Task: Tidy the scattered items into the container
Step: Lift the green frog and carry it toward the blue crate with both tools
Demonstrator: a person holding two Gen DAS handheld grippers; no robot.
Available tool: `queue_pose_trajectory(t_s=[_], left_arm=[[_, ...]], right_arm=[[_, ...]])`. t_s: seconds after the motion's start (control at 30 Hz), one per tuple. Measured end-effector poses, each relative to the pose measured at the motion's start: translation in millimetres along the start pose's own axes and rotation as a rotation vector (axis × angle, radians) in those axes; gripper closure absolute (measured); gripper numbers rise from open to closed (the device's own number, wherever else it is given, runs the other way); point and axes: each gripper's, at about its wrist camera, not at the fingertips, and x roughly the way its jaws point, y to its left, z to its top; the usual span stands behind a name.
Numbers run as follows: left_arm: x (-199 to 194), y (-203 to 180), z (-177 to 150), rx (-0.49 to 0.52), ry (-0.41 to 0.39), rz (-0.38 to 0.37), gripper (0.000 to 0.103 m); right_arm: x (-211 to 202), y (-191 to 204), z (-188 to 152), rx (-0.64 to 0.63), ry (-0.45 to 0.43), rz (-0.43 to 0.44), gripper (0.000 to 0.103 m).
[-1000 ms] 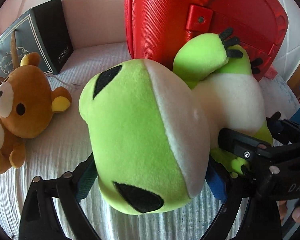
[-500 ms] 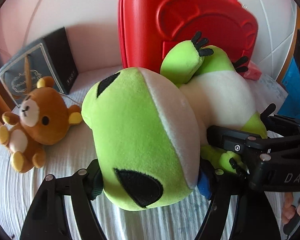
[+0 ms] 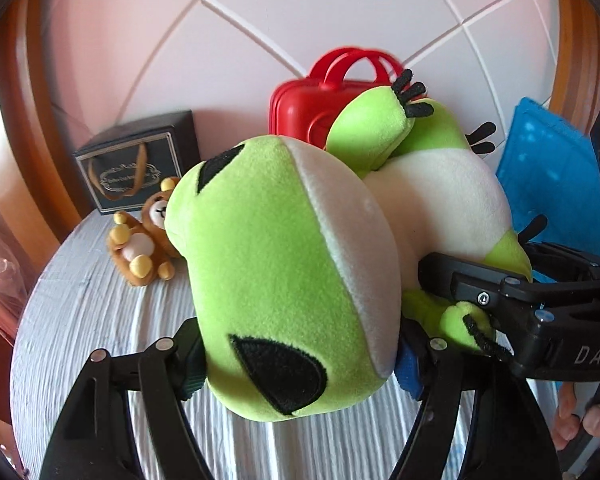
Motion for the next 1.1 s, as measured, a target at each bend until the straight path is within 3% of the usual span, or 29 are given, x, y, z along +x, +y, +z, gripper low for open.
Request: queue_pose_trajectory(t_s=[0.17,0.43,0.8,1.1], left_arm=[[-60,-17,-18,-0.001,-0.063,0.024,0.030],[-115,-32,-43,0.017,-0.105,0.032,0.030],[-186,-42,-76,0.072,-0.174,-0.087,0.030],[-225,-86,-87,0.123,-0.216,-0.182,0.030]], right_arm=[[-52,31,-24,-0.039,-0.056,0.017,0.021],[-115,42,-67,-0.063,-0.101,0.039,0.021],[-193,74,-109,-0.039,-0.170,-0.065,0.021],[-261,72,-138,-0.003,-0.217,-0.156,0.021]])
